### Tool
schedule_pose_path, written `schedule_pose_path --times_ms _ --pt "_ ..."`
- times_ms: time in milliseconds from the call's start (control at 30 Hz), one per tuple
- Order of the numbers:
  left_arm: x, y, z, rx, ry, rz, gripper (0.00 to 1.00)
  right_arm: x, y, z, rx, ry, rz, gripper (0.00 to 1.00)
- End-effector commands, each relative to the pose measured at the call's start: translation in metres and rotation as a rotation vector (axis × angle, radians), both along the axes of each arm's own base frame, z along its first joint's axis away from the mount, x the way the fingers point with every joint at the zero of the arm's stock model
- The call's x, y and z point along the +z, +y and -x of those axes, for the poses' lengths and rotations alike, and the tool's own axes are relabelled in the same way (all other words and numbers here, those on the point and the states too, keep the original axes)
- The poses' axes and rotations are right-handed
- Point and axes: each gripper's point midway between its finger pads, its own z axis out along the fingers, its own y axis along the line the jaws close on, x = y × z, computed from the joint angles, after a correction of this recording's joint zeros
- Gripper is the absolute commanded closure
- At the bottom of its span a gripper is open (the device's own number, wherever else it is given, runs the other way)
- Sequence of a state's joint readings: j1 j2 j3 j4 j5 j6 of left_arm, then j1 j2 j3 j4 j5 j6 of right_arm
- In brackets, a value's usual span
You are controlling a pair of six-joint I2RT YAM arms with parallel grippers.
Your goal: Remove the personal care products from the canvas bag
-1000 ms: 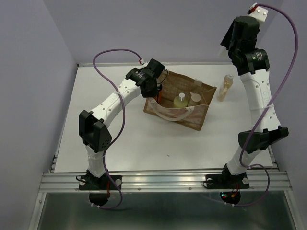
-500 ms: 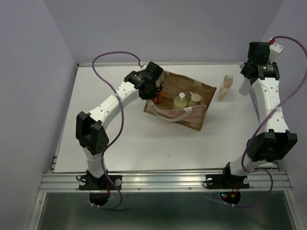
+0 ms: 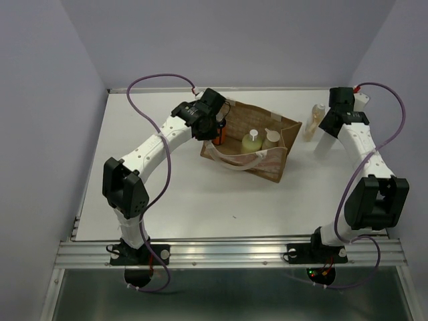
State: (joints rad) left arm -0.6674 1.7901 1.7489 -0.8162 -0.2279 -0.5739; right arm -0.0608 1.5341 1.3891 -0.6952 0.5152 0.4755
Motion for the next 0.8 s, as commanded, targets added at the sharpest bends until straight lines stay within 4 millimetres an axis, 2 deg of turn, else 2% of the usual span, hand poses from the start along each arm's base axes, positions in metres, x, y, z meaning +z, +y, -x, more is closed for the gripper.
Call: schedule_pose_path --times_ms 0,33,100,167,200,267,333,433,467,533,633,667,700,733,767 --pt "0.013 -0.004 0.008 -0.026 -0.015 0.025 1.00 0.042 -0.009 -0.038 -0.048 -0.266 0.015 0.88" --pt "0.013 -0.003 0.008 -0.027 -0.014 0.021 1.00 0.031 -0.007 -0.040 -0.036 -0.242 0.005 0.84" --pt "0.014 -0.003 0.008 -0.024 -0.017 0.009 1.00 0.019 -0.005 -0.040 -0.031 -0.219 -0.010 0.82" --pt "0.014 -0.003 0.009 -0.023 -0.017 0.008 1.00 0.012 -0.005 -0.037 -0.034 -0.204 -0.012 0.78" --pt "0.012 -0.003 0.009 -0.024 -0.015 0.005 1.00 0.002 -0.005 -0.032 -0.052 -0.188 -0.020 0.74" --pt "0.011 -0.003 0.009 -0.024 -0.013 0.003 1.00 -0.004 -0.006 -0.027 -0.066 -0.185 -0.023 0.61" --pt "0.013 -0.002 0.008 -0.019 -0.016 -0.001 1.00 -0.015 -0.001 -0.022 -0.056 -0.168 -0.044 0.54" --pt "0.014 0.000 0.008 -0.016 -0.018 -0.004 1.00 -0.020 0.003 -0.019 -0.031 -0.156 -0.056 0.29" --pt "0.014 0.000 0.008 -0.017 -0.018 -0.004 1.00 -0.019 0.003 -0.019 -0.025 -0.156 -0.055 0.20" --pt "0.015 0.000 0.008 -0.018 -0.022 -0.004 1.00 -0.013 0.003 -0.017 -0.011 -0.160 -0.043 0.16" --pt "0.017 -0.001 0.007 -0.018 -0.027 -0.006 1.00 0.006 0.001 -0.014 -0.011 -0.176 -0.027 0.04" --pt "0.018 -0.001 0.006 -0.016 -0.029 -0.004 1.00 0.023 -0.001 -0.012 -0.016 -0.193 -0.016 0.00" --pt "0.019 0.000 0.006 -0.015 -0.029 -0.004 1.00 0.034 -0.001 -0.011 -0.017 -0.204 -0.014 0.00" --pt "0.019 0.000 0.007 -0.015 -0.028 -0.005 1.00 0.055 -0.001 -0.013 -0.014 -0.241 -0.012 0.00" --pt "0.019 -0.001 0.007 -0.018 -0.028 -0.004 1.00 0.055 0.000 -0.008 -0.010 -0.225 -0.015 0.00"
